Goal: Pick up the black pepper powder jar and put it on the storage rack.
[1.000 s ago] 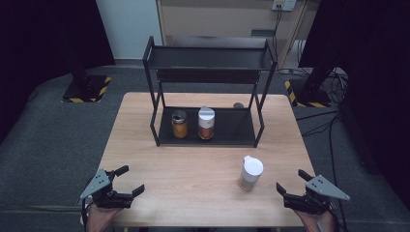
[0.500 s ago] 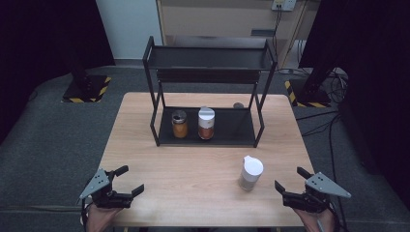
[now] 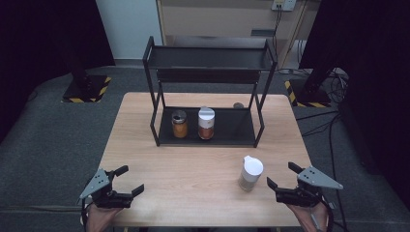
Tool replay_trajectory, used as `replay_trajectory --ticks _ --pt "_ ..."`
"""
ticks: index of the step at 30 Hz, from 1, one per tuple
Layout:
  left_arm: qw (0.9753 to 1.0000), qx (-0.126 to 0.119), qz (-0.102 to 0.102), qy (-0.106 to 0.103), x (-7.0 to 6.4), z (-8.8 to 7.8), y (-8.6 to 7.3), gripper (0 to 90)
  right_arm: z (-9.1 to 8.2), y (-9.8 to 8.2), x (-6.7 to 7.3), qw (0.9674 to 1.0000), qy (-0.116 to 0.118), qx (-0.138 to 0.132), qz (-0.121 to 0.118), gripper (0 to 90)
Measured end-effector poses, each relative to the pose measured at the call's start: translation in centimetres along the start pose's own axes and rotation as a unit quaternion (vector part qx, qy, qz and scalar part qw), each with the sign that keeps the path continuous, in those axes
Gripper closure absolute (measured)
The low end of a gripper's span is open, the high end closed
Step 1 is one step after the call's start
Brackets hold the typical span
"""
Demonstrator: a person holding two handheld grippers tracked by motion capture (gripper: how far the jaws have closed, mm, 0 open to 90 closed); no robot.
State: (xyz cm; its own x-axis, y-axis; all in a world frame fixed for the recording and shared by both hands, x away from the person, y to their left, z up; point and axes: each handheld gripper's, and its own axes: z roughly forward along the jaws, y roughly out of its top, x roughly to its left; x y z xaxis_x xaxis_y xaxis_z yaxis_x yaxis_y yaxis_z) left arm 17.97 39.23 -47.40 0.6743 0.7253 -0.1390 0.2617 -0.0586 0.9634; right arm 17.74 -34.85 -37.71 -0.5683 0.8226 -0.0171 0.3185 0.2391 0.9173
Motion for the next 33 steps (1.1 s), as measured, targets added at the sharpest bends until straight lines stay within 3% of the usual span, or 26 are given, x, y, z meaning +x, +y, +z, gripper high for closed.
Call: replay_trajectory --ticks 18,33 --pt "1.0000 0.000 0.000 -0.002 0.0 0.0 0.0 0.4 2.8 1.5 0.5 0.9992 0.034 0.015 -0.016 8.0" --pt "1.0000 -0.001 0.000 -0.003 0.1 0.0 0.0 0.4 5.6 1.6 0.8 0.9978 0.055 0.035 -0.006 8.7"
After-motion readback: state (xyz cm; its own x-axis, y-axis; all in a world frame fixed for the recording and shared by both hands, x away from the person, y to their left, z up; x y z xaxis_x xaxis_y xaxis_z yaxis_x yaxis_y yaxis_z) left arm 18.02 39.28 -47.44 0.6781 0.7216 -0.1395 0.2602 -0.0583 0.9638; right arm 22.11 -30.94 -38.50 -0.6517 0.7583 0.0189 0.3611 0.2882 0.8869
